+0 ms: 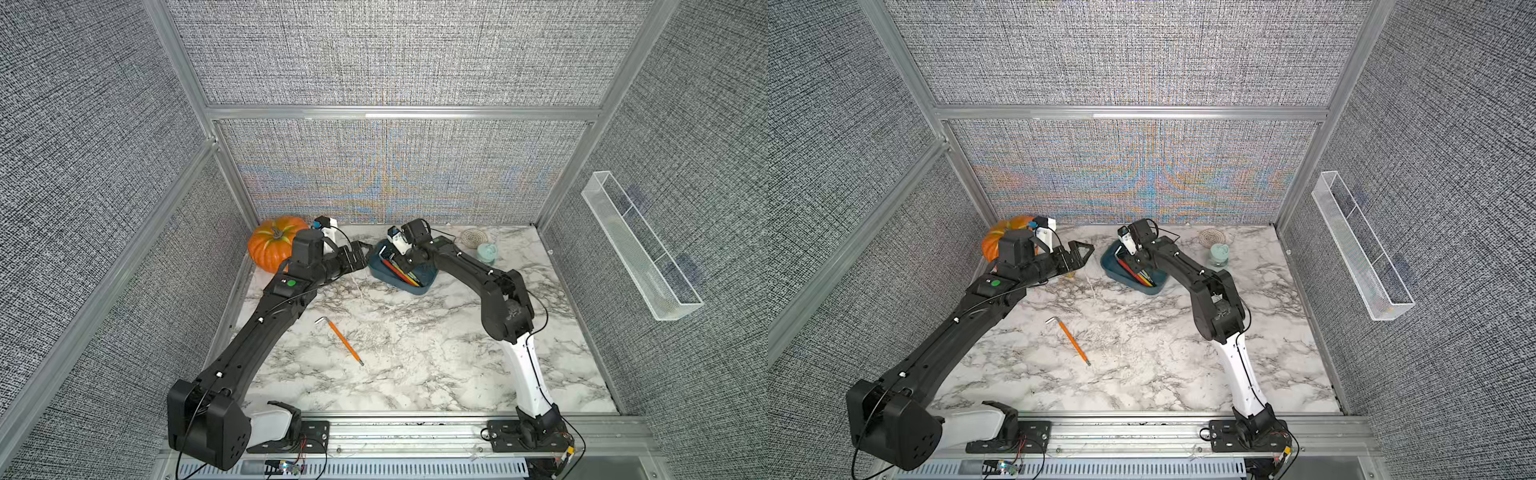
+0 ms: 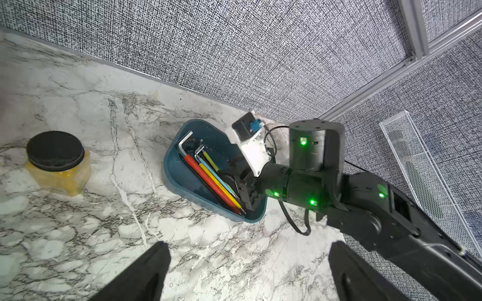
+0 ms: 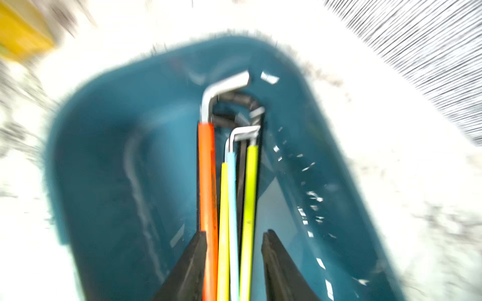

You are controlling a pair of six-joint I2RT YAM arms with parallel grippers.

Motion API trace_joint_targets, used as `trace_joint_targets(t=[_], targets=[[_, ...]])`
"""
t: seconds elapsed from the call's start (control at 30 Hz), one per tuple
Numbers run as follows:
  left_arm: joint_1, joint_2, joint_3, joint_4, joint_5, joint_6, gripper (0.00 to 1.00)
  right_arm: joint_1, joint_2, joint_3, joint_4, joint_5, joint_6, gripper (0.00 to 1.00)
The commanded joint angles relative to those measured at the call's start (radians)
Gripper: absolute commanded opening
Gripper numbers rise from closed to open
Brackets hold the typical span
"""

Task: Put the hex key on the desktop into the storage box
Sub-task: Place the Allen key in the storage box, then pick up the Allen key from the center of the board.

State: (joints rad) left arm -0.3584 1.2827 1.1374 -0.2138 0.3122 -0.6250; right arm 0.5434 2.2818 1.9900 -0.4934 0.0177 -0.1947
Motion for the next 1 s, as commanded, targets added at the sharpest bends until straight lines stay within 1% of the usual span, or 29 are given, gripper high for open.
trace_joint_targets(t=[0.0,0.1,0.2,0.33,0.43,0.57,0.67,0.77,0.83,0.97], targets=[[0.001,-0.024,0.013,-0.005,-0.023,0.019,1.00,0.011,-0.070,-0.025,0.037,0.002,0.022,0.44],[0.001,-0.060,0.013,-0.020,-0.049,0.021,1.00,0.039,-0.153,-0.078,0.053,-0.019,0.049,0.45],[0.002,-0.114,0.007,-0.039,-0.107,0.031,1.00,0.092,-0.247,-0.198,0.090,-0.068,0.084,0.46],[0.003,-0.194,-0.022,-0.049,-0.207,0.037,1.00,0.198,-0.348,-0.387,0.159,-0.144,0.165,0.50],[0.007,-0.192,0.001,-0.141,-0.231,0.072,1.00,0.289,-0.363,-0.458,0.174,-0.150,0.224,0.51],[0.014,-0.189,-0.014,-0.246,-0.232,0.120,1.00,0.403,-0.321,-0.480,0.179,-0.138,0.308,0.52],[0.036,-0.225,-0.062,-0.276,-0.245,0.116,1.00,0.471,-0.268,-0.487,0.191,-0.117,0.350,0.52],[0.058,-0.223,-0.067,-0.325,-0.215,0.123,1.00,0.520,-0.201,-0.433,0.149,-0.069,0.375,0.52],[0.062,-0.203,-0.058,-0.374,-0.223,0.139,1.00,0.547,-0.156,-0.380,0.099,-0.018,0.381,0.52],[0.064,-0.186,-0.057,-0.407,-0.237,0.151,1.00,0.564,-0.099,-0.310,0.060,-0.010,0.406,0.52]])
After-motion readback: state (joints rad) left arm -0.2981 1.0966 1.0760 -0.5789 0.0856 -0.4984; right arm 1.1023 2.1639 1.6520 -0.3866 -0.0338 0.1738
